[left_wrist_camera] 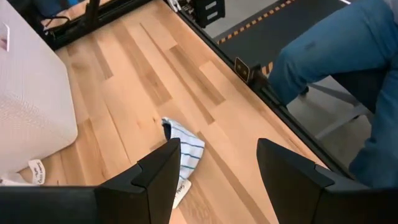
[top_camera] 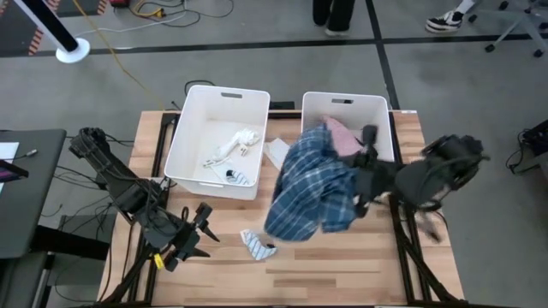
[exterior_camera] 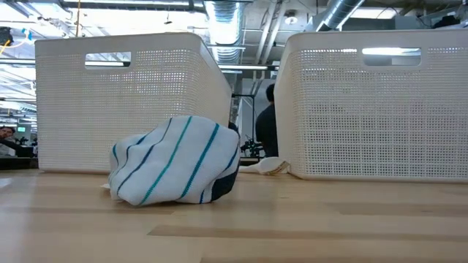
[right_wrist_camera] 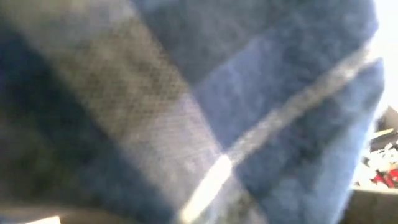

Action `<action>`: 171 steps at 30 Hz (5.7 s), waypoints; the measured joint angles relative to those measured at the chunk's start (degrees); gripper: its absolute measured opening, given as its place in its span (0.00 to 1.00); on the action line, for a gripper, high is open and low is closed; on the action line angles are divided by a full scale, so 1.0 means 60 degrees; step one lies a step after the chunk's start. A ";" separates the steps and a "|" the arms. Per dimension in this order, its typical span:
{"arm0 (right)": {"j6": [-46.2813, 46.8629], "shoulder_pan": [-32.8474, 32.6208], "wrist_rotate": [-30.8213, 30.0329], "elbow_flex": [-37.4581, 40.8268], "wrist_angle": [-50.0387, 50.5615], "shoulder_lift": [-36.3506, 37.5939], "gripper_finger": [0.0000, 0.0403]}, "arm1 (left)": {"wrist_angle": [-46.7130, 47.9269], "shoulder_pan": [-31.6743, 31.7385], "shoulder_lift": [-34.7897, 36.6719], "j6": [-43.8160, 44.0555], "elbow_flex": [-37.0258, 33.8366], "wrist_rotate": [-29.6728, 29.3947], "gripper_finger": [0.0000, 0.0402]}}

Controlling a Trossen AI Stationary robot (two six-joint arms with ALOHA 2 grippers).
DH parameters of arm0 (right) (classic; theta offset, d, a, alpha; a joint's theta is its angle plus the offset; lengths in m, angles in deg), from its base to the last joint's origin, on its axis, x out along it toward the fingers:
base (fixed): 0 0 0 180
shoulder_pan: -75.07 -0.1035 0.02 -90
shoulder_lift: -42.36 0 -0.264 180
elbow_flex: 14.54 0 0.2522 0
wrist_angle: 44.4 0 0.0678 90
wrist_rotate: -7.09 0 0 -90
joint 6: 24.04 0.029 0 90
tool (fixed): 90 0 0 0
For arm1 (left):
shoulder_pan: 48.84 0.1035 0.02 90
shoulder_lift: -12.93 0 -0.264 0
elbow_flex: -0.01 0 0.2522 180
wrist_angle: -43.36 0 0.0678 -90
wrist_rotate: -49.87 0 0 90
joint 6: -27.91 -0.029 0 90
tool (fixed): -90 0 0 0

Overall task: Sort clothes
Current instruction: Put the blue shirt into the right white laundry bin

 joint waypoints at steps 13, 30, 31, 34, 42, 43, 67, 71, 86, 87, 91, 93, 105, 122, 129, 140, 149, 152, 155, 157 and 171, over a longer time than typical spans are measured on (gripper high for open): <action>0.0472 0.0723 0.0141 0.1205 0.0459 0.2383 0.07 | -0.0474 0.0000 -0.0004 -0.0160 -0.0030 -0.0002 0.51; 0.0164 0.1125 0.1298 0.9363 -0.4212 0.7800 0.07 | -0.0846 0.0036 -0.0567 -0.0217 -0.0030 -0.0010 0.51; 0.0262 0.1254 0.1300 0.9860 -0.4407 0.8192 0.07 | -0.0875 0.0036 -0.0591 -0.0274 -0.0030 -0.0010 0.51; 0.0482 0.1723 0.1229 1.1161 -0.5118 0.9231 0.07 | -0.0942 0.0036 -0.0612 -0.0324 -0.0030 -0.0010 0.51; 0.0683 0.3448 0.0807 1.3237 -0.6133 1.0867 0.07 | -0.1029 0.0266 -0.0612 -0.0440 -0.0030 -0.0010 0.51; 0.0762 0.3651 0.0805 1.3387 -0.6088 1.0966 0.07 | -0.1029 0.0298 -0.0612 -0.0439 -0.0030 -0.0010 0.51; 0.1253 0.5572 0.4030 1.6909 -0.8062 0.9965 0.08 | -0.1440 0.0463 -0.0612 -0.0680 -0.0030 -0.0006 0.51; 0.1418 0.5881 0.4504 1.7221 -0.8552 0.9407 0.08 | -0.1432 0.0463 -0.0612 -0.0673 -0.0030 -0.0006 0.51; 0.2481 0.7073 0.5580 1.7522 -0.9350 0.6628 0.09 | -0.1426 0.0463 -0.0619 -0.0636 -0.0030 0.0083 0.51; 0.2563 0.7165 0.5585 1.7522 -0.9329 0.6462 0.09 | -0.1423 0.0463 -0.0619 -0.0629 -0.0030 0.0087 0.51; 0.2794 0.7497 0.5669 1.7504 -0.9340 0.5785 0.09 | -0.1414 0.0459 -0.0619 -0.0534 -0.0030 0.0155 0.51; 0.2891 0.7669 0.5833 1.7501 -0.9348 0.5473 0.09 | -0.1379 0.0459 -0.0619 -0.0477 -0.0030 0.0239 0.51; 0.3464 0.8066 0.6729 1.7494 -0.9509 0.4234 0.09 | -0.1196 0.0452 -0.0957 -0.0346 -0.0023 0.0245 0.51; 0.3786 0.7896 0.7020 1.6996 -0.9501 0.6262 0.56 | -0.1127 0.0433 -0.1260 -0.0323 -0.0023 0.0275 0.51; 0.3928 0.7870 0.7016 1.6632 -0.9410 0.7223 0.61 | -0.0642 0.0433 -0.1073 -0.0278 -0.0023 0.0154 0.51; 0.4317 0.7080 0.6994 1.6447 -0.8180 0.7898 0.61 | -0.0610 0.0433 -0.0892 -0.0046 -0.0023 0.0114 0.51; 0.5178 0.7004 0.7323 1.6436 -0.6172 0.7984 0.61 | -0.0611 0.0430 -0.0892 -0.0050 -0.0023 0.0118 0.51; 0.5071 0.7003 0.7443 1.6404 -0.6263 0.8182 0.61 | -0.0614 0.0430 -0.0895 -0.0043 -0.0023 0.0118 0.51; 0.4915 0.7003 0.7450 1.6087 -0.5884 0.8393 0.61 | -0.0629 0.0430 -0.0895 0.0008 -0.0023 0.0118 0.51; 0.4893 0.7003 0.7454 1.5742 -0.5321 0.8499 0.61 | -0.0626 0.0430 -0.0892 0.0058 -0.0023 0.0122 0.51; 0.4918 0.6292 0.7370 1.4214 -0.6458 0.8432 0.61 | -0.0654 0.0433 -0.0896 -0.0045 -0.0023 0.0096 0.51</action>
